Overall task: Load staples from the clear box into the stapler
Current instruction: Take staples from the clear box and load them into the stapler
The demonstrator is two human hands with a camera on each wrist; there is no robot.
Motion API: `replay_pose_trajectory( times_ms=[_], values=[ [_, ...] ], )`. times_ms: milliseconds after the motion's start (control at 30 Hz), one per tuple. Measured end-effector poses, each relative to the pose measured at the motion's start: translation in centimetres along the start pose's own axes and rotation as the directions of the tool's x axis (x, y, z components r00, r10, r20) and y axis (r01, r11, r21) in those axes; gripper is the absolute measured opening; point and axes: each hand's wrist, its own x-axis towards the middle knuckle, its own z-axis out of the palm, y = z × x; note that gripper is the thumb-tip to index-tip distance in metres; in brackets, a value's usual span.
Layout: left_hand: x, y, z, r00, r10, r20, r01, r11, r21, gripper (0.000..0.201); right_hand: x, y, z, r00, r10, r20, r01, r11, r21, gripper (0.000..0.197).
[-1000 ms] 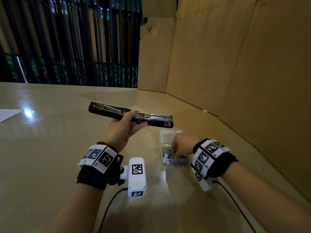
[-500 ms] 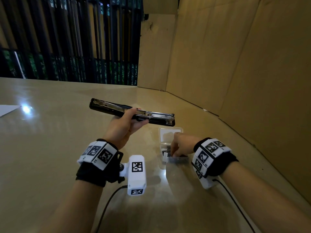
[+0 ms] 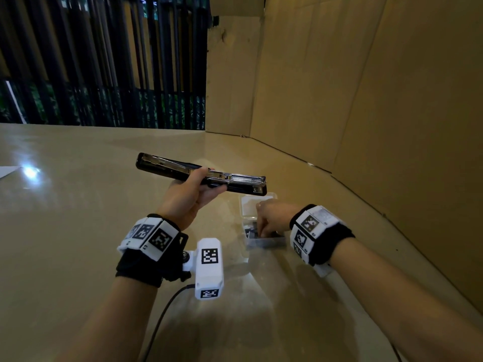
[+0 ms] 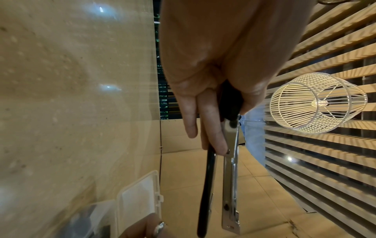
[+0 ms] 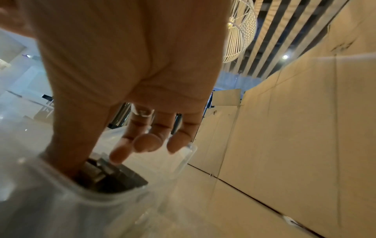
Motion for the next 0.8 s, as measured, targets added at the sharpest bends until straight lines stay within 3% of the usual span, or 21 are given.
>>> replay_pose_trajectory(
  times_ms=[400,800],
  values=[
    [0.01,-0.22,0.21,1.0,0.003,0.031,-0.004,0.999,0.045,0.013,0.09,0.04,-0.09,0.998,0.059,-0.011,-0.058,0.997,0.048,0.019],
    [0.03,-0.42,0.11,0.998,0.002,0.07,-0.008,0.996,0.085,0.014,0.13,0.22,0.38,0.999,0.02,-0.03,-0.021,1.0,-0.016,0.02]
  ],
)
